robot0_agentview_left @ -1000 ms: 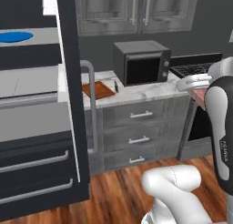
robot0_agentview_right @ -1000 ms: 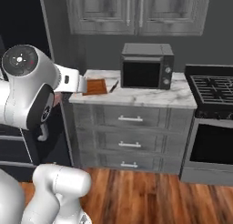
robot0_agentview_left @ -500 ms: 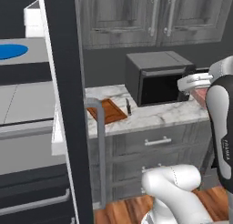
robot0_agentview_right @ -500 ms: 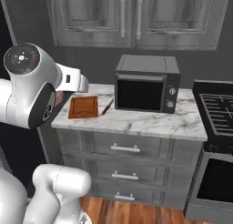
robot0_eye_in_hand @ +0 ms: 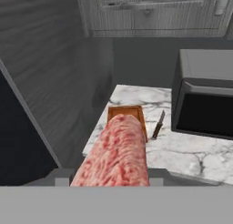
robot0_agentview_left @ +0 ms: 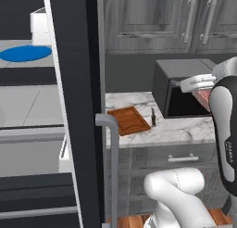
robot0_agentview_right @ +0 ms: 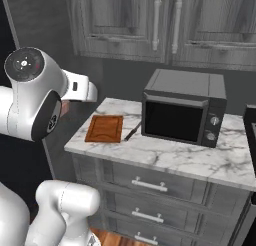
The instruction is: Retrieve the steak from the fridge and place it on the cutting board.
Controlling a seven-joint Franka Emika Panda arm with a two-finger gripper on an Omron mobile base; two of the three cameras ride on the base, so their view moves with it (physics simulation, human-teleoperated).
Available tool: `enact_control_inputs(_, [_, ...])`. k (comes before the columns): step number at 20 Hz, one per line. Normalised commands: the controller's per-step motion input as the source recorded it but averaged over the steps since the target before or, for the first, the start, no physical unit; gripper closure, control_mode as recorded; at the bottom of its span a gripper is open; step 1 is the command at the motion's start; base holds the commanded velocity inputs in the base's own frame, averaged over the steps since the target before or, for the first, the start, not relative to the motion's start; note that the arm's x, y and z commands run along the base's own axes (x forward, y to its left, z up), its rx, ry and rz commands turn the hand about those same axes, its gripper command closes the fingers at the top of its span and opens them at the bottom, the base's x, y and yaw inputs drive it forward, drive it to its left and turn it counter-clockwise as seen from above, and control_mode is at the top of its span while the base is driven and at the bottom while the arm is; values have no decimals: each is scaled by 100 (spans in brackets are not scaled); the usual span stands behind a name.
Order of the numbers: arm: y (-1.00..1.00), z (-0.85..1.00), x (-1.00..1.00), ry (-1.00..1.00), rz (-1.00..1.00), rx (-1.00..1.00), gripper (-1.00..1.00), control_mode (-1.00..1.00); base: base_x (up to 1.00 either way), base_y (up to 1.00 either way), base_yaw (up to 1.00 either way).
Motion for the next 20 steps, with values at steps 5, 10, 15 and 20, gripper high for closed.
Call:
enact_control_inputs(5, [0, 0, 0, 0, 0, 0, 100, 100, 1, -1, 0])
enact_control_inputs(10, [0, 0, 0, 0, 0, 0, 100, 100, 0, -30, 0])
enact_control_inputs(15, [0, 0, 0, 0, 0, 0, 100, 100, 33, -8, 0])
enact_control_inputs(20, [0, 0, 0, 0, 0, 0, 100, 100, 63, 0, 0])
